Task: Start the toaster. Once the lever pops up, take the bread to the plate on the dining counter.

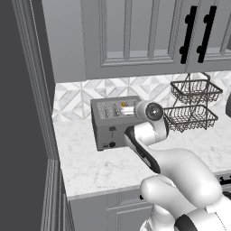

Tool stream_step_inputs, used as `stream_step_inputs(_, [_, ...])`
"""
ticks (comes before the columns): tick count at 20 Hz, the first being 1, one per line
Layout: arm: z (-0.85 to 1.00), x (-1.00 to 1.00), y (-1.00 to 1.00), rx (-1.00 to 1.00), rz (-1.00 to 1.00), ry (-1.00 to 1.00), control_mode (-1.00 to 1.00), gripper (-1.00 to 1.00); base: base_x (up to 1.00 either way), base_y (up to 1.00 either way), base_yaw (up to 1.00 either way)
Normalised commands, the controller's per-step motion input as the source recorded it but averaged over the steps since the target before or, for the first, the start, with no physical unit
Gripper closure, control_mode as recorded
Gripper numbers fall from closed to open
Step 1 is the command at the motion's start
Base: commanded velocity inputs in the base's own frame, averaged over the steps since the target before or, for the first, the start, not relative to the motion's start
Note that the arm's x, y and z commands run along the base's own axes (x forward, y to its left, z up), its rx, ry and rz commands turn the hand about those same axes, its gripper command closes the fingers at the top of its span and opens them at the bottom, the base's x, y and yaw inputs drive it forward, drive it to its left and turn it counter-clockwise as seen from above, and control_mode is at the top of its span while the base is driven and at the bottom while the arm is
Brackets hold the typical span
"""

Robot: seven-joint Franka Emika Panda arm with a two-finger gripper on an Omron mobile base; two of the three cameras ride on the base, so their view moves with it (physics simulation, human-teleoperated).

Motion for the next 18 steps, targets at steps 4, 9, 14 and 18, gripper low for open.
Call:
stream_step_inputs(4, [0.00,0.00,0.00,0.00,0.00,0.00,-1.00,-1.00,0.00,0.00,0.00])
stream_step_inputs(9, [0.00,0.00,0.00,0.00,0.00,0.00,-1.00,-1.00,0.00,0.00,0.00])
stream_step_inputs(14, [0.00,0.00,0.00,0.00,0.00,0.00,-1.00,-1.00,0.00,0.00,0.00])
stream_step_inputs(18, [0.00,0.00,0.00,0.00,0.00,0.00,-1.00,-1.00,0.00,0.00,0.00])
